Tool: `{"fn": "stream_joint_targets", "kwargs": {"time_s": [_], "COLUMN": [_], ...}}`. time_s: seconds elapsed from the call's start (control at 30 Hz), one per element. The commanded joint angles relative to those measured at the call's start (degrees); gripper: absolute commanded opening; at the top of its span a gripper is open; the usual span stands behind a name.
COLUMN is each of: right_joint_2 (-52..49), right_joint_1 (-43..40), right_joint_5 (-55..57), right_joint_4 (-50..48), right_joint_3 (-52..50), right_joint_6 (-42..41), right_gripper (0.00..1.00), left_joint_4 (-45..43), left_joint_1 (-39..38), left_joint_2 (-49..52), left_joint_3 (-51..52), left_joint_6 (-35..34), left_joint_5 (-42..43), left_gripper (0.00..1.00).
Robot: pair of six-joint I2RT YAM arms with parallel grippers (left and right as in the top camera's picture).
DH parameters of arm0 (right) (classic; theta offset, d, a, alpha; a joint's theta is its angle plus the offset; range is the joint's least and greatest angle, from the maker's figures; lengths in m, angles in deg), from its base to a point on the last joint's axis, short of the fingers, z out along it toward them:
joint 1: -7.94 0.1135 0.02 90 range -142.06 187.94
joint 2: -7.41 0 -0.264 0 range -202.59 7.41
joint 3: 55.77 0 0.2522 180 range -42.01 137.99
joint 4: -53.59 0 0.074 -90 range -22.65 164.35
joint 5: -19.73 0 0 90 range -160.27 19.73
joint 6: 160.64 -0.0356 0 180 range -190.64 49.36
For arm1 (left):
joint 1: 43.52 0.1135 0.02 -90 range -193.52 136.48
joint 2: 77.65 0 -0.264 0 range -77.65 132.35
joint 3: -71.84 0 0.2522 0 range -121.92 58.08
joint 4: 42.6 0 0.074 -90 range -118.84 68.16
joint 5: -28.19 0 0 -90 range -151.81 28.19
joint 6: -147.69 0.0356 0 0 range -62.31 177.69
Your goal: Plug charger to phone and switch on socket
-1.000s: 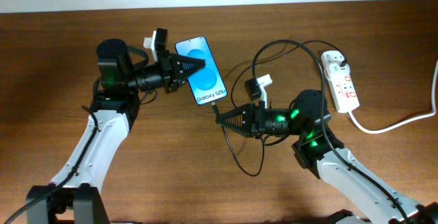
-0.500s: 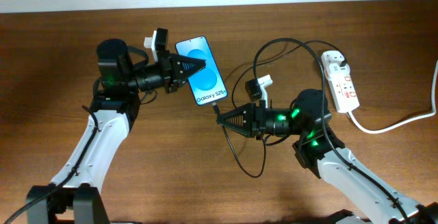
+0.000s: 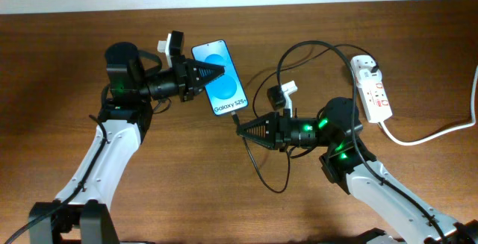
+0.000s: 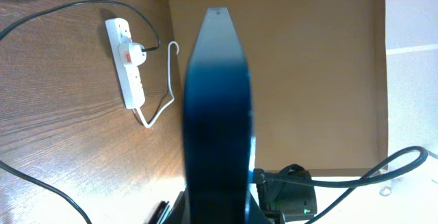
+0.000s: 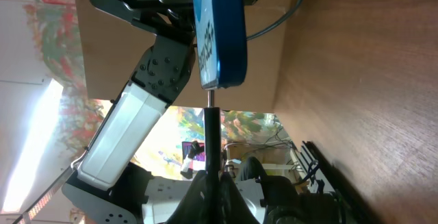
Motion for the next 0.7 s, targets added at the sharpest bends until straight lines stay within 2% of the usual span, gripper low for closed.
{"fn": "stream_joint_targets", "kwargs": {"time_s": [0.0, 0.2, 0.37, 0.47, 0.67], "right_joint_2": [-0.2, -0.42, -4.87, -4.83, -2.4], "right_joint_1": [-0.15, -0.15, -0.15, -0.15, -0.15], "right_joint_5": [-1.79, 0.72, 0.48, -2.1, -5.18], "right_joint_4": [-0.15, -0.13, -0.2, -7.76, -8.28], "right_joint_3": [0.68, 0.68, 0.68, 0.68, 0.68], "right_joint_6": [-0.68, -0.48, -0.48, -0.5, -0.72], "right_gripper": [0.04, 0.04, 0.04, 0.04, 0.04], "left_joint_4": [-0.55, -0.52, -0.52, -0.55, -1.44], "left_joint_1": [0.2, 0.2, 0.2, 0.22, 1.07], "left_joint_2": [-0.5, -0.5, -0.5, -0.5, -0.5], "left_joint_3": [-1.07, -1.07, -1.07, -1.07, -1.07], "left_joint_6": [-0.31, -0.31, -0.31, -0.31, -0.33], "left_joint_5": [1.49, 1.73, 1.73, 1.66, 1.51], "left_gripper": [0.0, 0.0, 0.0, 0.0, 0.0]}}
